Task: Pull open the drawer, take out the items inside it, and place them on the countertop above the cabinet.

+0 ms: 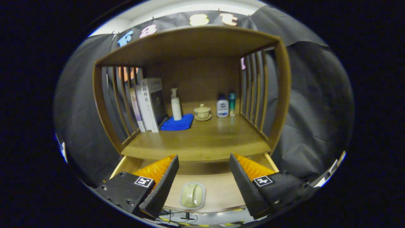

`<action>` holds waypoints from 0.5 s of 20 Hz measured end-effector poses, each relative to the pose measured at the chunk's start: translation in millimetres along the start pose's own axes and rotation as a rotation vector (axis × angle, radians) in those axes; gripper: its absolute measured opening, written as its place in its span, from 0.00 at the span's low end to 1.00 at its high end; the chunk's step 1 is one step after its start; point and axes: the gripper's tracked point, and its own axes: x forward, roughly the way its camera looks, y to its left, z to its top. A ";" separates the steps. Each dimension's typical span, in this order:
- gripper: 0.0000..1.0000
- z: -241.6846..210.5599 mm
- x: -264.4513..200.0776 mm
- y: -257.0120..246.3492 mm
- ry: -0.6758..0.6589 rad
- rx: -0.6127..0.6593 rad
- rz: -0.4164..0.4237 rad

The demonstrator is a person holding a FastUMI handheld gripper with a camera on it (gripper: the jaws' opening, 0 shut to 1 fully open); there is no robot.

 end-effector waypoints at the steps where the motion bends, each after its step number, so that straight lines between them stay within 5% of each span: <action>1: 1.00 -3.6 11.9 9.4 0.052 -0.013 0.012; 7: 0.99 -90.8 62.4 28.7 0.509 -0.052 0.034; 10: 0.86 -126.2 75.4 24.9 0.660 -0.029 0.000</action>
